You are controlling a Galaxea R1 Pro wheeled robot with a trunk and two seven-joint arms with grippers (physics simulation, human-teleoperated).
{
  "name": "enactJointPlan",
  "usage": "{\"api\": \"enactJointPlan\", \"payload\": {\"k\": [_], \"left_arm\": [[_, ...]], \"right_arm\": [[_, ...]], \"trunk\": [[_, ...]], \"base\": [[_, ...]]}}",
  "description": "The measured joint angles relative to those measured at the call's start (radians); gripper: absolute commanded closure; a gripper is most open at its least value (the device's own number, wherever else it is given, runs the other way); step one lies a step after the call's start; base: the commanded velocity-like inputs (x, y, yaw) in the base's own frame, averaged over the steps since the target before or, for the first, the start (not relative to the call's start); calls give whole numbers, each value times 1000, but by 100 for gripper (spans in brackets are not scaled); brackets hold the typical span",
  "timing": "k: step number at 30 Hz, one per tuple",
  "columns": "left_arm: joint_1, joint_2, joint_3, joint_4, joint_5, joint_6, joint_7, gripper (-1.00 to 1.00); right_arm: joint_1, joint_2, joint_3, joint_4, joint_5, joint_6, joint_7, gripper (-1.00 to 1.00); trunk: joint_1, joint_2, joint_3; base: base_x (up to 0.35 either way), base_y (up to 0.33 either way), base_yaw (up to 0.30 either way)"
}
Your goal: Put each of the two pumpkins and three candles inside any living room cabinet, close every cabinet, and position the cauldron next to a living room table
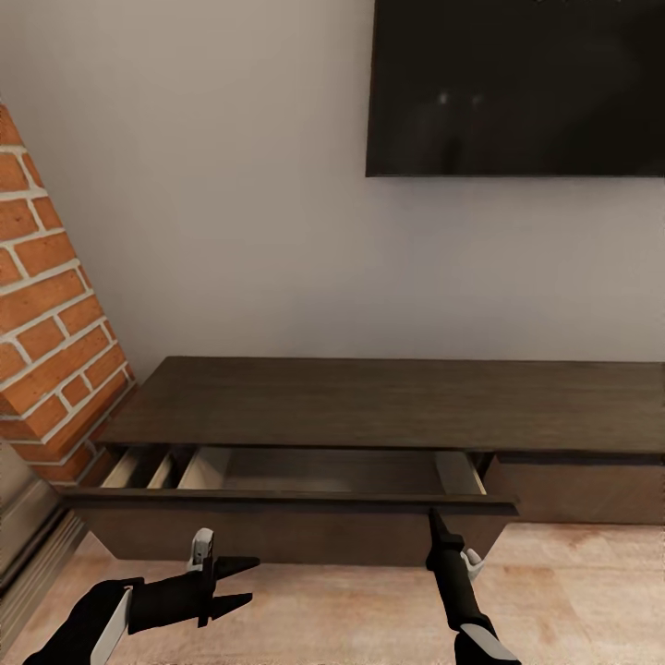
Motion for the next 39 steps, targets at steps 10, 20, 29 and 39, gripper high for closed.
{"api": "enactJointPlan", "payload": {"k": [10,20,29,39], "left_arm": [[0,0,0,0,0,0,-1,-100],[0,0,0,0,0,0,0,-100],[0,0,0,0,-1,0,0,-100],[0,0,0,0,-1,0,0,-100]], "right_arm": [[0,0,0,0,0,0,0,100],[0,0,1,0,0,1,0,100],[0,0,2,0,1,1,0,100],[0,0,3,0,1,2,0,100]], "trunk": [[0,0,0],[0,0,0],[0,0,0],[0,0,0]], "base": [[-84,0,0],[-113,0,0],[-103,0,0],[-102,0,0]]}}
